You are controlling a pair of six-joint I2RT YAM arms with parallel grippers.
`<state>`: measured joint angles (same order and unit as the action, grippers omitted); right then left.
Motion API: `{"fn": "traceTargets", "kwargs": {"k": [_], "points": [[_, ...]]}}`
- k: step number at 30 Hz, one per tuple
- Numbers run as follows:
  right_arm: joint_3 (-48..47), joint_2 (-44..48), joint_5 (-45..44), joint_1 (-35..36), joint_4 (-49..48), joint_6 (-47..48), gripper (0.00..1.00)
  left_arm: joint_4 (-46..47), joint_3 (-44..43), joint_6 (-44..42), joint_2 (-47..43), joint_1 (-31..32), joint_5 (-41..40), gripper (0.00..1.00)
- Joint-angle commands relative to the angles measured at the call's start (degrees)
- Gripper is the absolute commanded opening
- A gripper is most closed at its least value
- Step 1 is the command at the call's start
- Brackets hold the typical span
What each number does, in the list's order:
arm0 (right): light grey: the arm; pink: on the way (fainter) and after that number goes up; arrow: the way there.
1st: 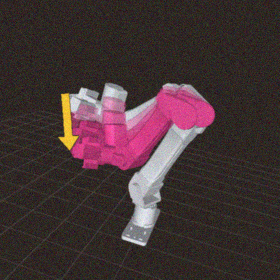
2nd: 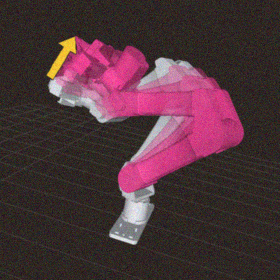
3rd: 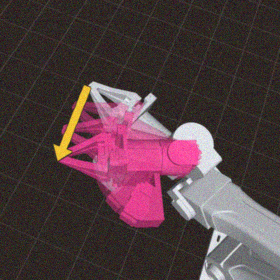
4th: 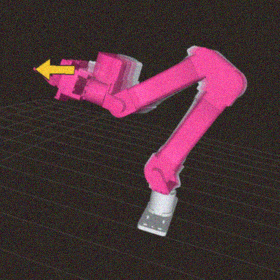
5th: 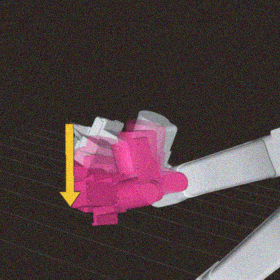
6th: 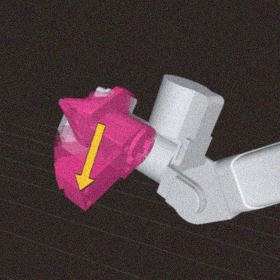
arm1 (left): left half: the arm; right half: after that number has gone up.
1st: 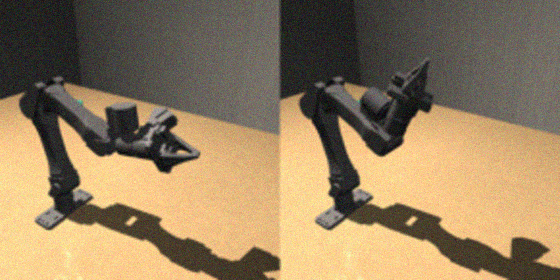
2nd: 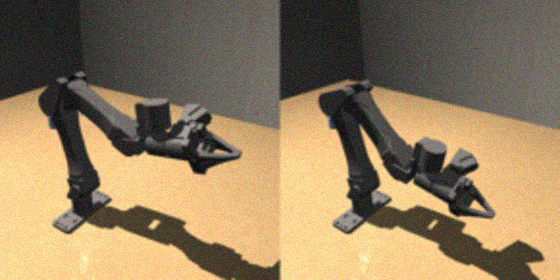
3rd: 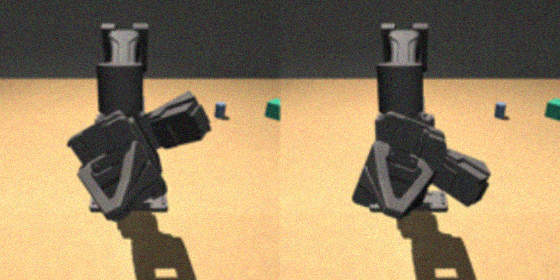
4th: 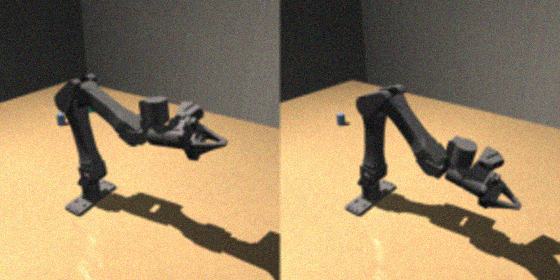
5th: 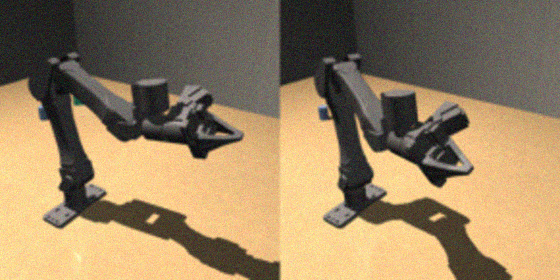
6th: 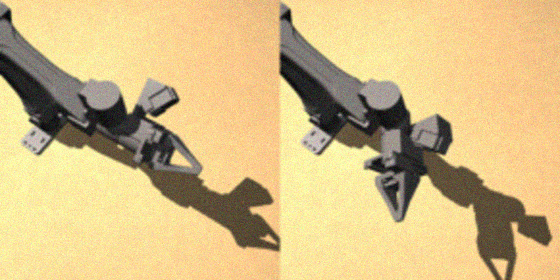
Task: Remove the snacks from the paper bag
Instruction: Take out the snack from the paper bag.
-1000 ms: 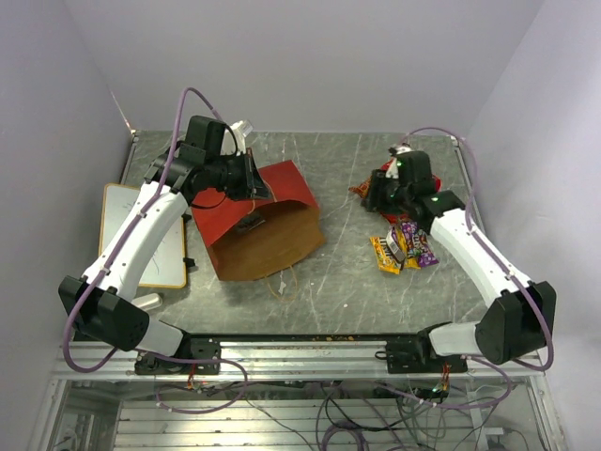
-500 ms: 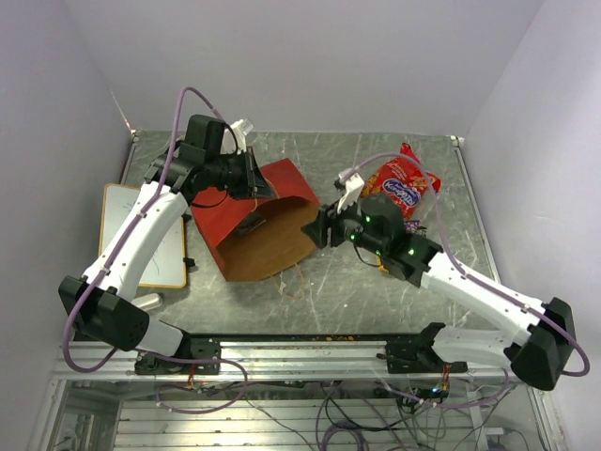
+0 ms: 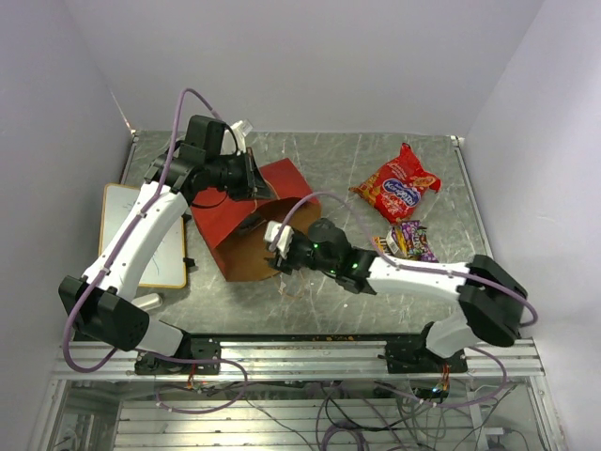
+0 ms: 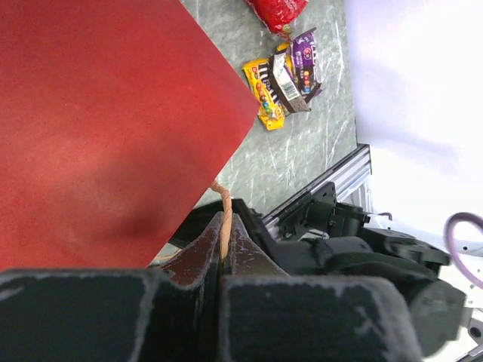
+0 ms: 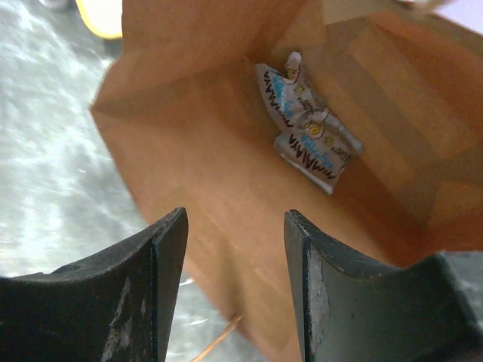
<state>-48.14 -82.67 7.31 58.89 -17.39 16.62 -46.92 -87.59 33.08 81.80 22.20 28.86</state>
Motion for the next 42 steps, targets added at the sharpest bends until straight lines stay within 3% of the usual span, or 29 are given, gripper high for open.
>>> {"fn": "traceTargets", "kwargs": {"k": [1,6,10,16,25,42], "points": [[1.4,-6.7,-0.9,0.0,-14.9,21.5,0.54,-2.8,-3.2,0.2,-0.4,-0.5,-1.0,0.07],[-3.8,-16.4,3.1,-3.4,-13.6,36.6,0.55,-5.3,-6.2,-0.2,1.3,-0.5,-1.9,0.07],[-11.3,-22.2,10.6,-6.8,-6.2,43.1,0.54,-8.4,-9.6,-2.1,3.0,-0.5,-1.5,0.07],[-19.2,-30.5,12.1,-8.0,1.4,52.0,0.54,-11.3,-12.1,-4.4,4.6,-0.5,-0.5,0.07],[-24.6,-35.0,14.0,-8.8,11.4,58.0,0.53,-12.5,-11.9,-6.5,4.3,-0.5,0.6,0.07],[-30.2,-42.9,3.8,-7.5,8.4,64.2,0.47,-11.1,-10.4,-5.2,3.0,-0.5,3.6,0.07]]}}
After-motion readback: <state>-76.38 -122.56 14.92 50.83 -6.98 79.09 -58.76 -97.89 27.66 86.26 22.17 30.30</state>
